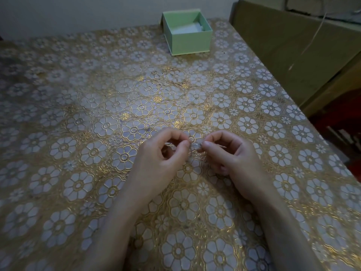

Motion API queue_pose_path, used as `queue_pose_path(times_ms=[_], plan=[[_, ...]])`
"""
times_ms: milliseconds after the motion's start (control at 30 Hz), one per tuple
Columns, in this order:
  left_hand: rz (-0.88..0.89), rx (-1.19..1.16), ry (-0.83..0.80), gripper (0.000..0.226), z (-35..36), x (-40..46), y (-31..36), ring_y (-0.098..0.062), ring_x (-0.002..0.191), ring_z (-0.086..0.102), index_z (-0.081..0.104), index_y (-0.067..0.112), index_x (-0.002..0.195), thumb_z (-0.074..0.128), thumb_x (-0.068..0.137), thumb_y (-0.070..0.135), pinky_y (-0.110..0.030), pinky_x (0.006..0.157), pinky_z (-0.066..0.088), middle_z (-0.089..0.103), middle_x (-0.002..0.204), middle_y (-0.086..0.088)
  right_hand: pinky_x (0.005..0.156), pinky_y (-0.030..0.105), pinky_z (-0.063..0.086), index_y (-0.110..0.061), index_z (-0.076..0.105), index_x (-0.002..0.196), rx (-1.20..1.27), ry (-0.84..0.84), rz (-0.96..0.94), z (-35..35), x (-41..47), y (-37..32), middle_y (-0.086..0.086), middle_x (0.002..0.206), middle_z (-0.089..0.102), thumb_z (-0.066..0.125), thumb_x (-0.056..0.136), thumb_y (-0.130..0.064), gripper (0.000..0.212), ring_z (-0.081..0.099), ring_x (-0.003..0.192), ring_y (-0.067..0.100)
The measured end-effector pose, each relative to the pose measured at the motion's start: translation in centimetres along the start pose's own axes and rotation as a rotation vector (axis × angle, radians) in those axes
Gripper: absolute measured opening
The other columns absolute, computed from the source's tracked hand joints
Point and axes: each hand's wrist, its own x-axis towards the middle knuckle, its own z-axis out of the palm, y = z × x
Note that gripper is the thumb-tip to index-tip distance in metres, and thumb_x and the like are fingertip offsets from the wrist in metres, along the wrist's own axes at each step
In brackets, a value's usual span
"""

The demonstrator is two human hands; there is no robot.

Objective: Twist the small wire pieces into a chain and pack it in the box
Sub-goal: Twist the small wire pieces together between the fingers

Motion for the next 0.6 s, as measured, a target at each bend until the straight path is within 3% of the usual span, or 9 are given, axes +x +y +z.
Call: queue_pose_path(times_ms=[133,300,600], plan=[[0.06,0.017,-0.031,0.011,-0.15,-0.09,0.04,-0.026,0.065,0.053,0.064,0.018,0.075,0.06,0.081,0.027,-0.027,0.054,0.04,0.064,0.083,0.005,0.04,0.015,0.024,-0.021,0.064,0.07,-0.025,-0.005,-0.002,0.06,-0.02,0.01,0.005,0.062,0.052,0.066,0.077,-0.019,0.008,0.034,0.045,0.006],[0.08,0.102,-0.011,0.005,0.0,0.0,-0.2,-0.006,0.063,0.051,0.062,0.028,0.075,0.062,0.079,0.026,-0.011,0.058,0.036,0.061,0.076,0.006,0.04,0.012,0.029,-0.01,0.061,0.075,-0.056,0.005,-0.044,0.13,-0.15,-0.23,-0.008,0.054,0.049,0.061,0.084,-0.002,0.013,0.037,0.043,0.002],[0.084,0.142,-0.005,0.005,0.27,-0.03,-0.32,0.003,0.058,0.049,0.062,0.031,0.074,0.063,0.077,0.027,-0.006,0.056,0.033,0.055,0.066,0.019,0.046,0.007,0.035,-0.011,0.062,0.075,-0.054,-0.027,-0.07,0.32,-0.15,-0.31,-0.012,0.055,0.058,0.061,0.082,0.005,0.018,0.048,0.046,-0.004]])
